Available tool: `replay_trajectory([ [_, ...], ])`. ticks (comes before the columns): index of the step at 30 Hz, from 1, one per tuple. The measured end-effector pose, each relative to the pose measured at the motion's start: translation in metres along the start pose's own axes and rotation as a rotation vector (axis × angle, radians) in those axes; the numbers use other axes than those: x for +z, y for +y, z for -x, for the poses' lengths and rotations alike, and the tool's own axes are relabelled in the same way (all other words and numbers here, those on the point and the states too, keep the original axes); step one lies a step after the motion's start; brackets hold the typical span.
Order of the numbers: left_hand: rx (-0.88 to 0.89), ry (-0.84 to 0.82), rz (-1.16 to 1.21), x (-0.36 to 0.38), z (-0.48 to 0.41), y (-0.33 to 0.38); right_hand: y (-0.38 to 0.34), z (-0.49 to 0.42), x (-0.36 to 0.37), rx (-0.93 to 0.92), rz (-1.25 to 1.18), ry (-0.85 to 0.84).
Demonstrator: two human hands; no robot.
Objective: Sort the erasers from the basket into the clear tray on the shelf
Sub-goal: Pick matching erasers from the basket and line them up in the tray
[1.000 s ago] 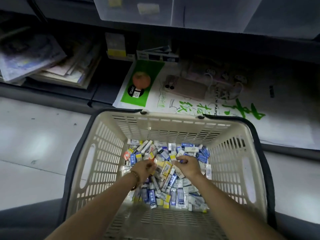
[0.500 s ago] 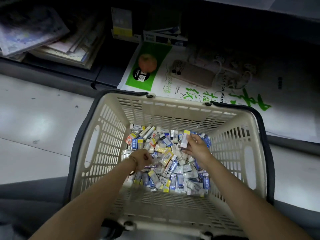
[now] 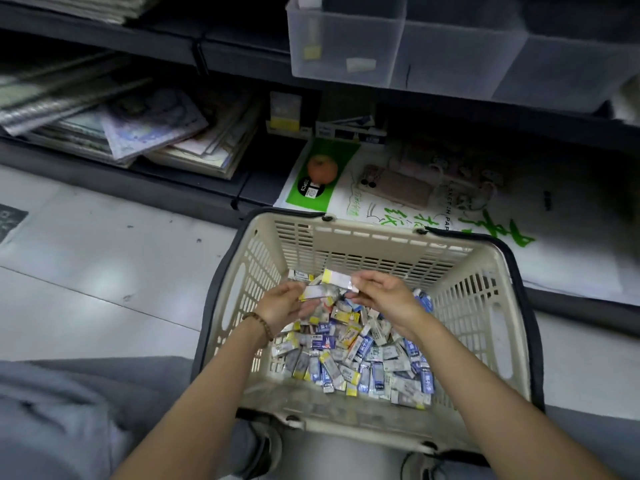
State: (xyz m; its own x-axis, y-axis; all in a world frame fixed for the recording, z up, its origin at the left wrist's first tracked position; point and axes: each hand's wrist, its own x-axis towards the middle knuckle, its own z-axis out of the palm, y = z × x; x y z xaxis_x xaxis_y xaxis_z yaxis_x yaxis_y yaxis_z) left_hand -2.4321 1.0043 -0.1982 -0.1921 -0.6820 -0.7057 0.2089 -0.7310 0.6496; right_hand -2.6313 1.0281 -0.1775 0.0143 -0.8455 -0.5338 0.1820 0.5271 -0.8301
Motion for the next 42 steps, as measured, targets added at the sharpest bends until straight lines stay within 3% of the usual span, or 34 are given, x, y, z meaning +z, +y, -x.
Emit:
replay_trajectory([
  [3, -0.065, -0.096, 0.051, 0.005, 0.010, -0.002, 0.003, 0.007, 0.012, -0.022, 0.084, -0.019],
  [7, -0.032, -0.150, -0.187, 0.002, 0.017, -0.014, 0.021, 0.008, 0.024, 0.025, 0.133, 0.024],
  [11, 0.019, -0.011, -0.141, -0.021, 0.010, -0.018, 0.055, 0.007, 0.015, 0.165, 0.240, 0.055],
  [15, 0.023, 0.116, -0.141, -0.043, 0.001, -0.018, 0.101, 0.009, 0.006, 0.442, 0.512, -0.105],
  [17, 0.033, 0.146, -0.126, -0.045, -0.001, -0.020, 0.116, 0.006, 0.010, 0.497, 0.584, -0.099],
  [24, -0.020, 0.135, 0.026, -0.040, -0.012, -0.018, 0.123, -0.013, 0.018, 0.437, 0.954, -0.120],
  [30, -0.101, 0.120, 0.126, -0.034, -0.010, -0.015, 0.129, -0.010, 0.021, 0.420, 0.996, -0.205],
  [36, -0.027, 0.047, 0.124, -0.009, 0.012, 0.014, 0.053, -0.004, 0.014, 0.230, 0.635, -0.088],
  [42, 0.172, -0.140, -0.163, 0.054, 0.060, 0.084, -0.088, 0.038, -0.017, 0.089, 0.570, -0.037],
])
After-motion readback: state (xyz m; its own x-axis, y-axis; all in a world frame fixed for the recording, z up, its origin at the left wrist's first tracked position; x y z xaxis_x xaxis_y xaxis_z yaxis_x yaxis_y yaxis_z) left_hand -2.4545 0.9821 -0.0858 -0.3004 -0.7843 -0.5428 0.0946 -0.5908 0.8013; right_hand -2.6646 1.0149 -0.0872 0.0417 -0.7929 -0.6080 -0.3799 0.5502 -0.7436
